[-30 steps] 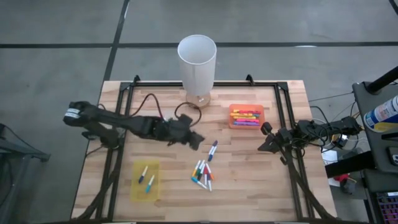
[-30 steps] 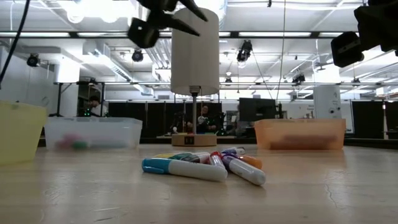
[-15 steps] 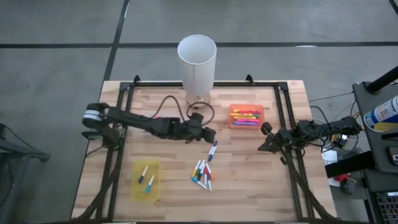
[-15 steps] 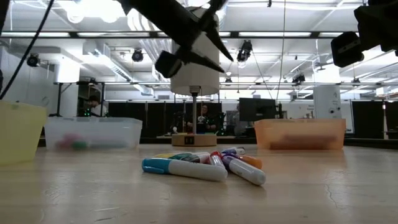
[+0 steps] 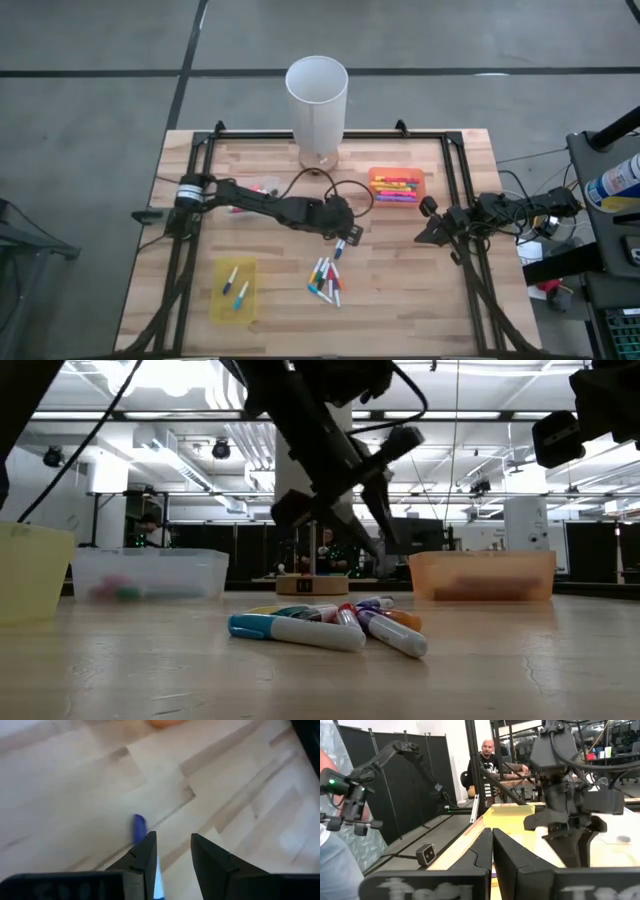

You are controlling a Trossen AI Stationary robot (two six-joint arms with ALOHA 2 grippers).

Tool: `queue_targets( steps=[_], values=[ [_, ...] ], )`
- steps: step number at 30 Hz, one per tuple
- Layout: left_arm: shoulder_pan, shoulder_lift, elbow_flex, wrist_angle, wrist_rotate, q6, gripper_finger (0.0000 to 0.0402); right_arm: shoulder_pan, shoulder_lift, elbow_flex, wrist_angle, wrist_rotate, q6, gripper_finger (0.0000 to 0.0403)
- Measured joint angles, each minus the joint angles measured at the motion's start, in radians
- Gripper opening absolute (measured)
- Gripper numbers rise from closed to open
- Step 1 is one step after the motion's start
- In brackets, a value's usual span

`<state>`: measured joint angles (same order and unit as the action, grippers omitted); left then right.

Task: Pick & Place Markers
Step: Put the top small purple highlighter pen into the yellow bin

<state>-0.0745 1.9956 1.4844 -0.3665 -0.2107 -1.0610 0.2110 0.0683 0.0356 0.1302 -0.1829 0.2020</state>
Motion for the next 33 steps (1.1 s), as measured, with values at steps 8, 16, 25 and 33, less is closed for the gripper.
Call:
queue_targets(
  steps=[8, 16, 25, 33],
  values=[
    [-0.004, 0.067, 0.034, -0.031, 0.018, 0.021, 0.0113, 0.000, 0.000, 0.000, -0.001, 0.000, 0.000, 0.0009],
    [-0.003, 0.115, 0.034, -0.040, 0.030, 0.022, 0.0113, 0.000, 0.001, 0.000, -0.001, 0.000, 0.000, 0.0009],
    [-0.002, 0.121, 0.034, -0.173, 0.029, 0.026, 0.0112, 0.000, 0.001, 0.000, -0.001, 0.000, 0.000, 0.0009],
    [-0.008, 0.120, 0.035, -0.216, 0.032, 0.093, 0.0107, 0.000, 0.001, 0.000, 0.000, 0.000, 0.000, 0.0009]
  ],
)
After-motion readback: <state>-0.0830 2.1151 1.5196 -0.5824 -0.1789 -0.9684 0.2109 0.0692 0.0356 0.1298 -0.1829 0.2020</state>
